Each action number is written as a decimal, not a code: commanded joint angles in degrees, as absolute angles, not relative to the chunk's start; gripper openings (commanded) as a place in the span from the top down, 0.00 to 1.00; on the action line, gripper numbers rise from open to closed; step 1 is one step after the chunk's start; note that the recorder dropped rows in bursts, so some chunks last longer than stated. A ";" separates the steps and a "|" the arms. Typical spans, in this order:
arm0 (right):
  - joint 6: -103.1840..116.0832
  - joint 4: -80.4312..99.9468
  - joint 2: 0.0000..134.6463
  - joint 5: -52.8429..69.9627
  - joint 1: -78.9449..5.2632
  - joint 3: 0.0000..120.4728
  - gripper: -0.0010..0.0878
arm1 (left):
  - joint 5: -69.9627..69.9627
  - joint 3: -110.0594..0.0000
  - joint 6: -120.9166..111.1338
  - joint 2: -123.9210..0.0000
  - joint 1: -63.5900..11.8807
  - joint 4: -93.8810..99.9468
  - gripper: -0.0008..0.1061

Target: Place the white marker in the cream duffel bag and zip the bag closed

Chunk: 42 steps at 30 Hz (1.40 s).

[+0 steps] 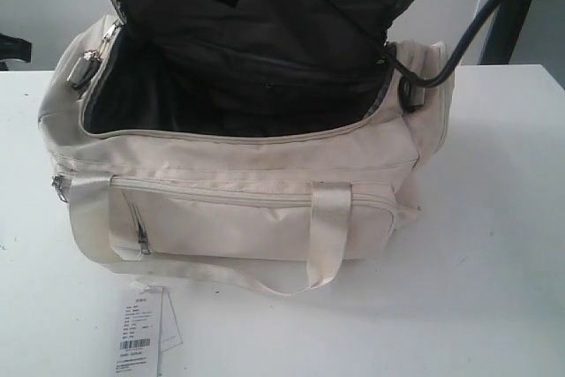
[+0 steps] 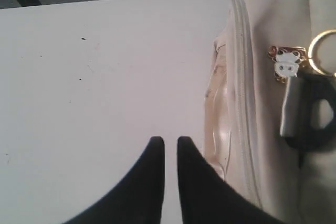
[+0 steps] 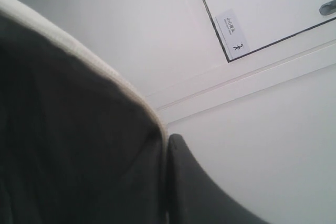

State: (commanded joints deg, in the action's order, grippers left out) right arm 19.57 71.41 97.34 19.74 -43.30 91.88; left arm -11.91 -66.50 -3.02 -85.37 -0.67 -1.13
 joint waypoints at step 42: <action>-27.44 -23.76 94.95 47.03 -44.62 91.98 0.33 | -8.67 -67.40 -2.63 -86.81 -0.67 -7.30 0.72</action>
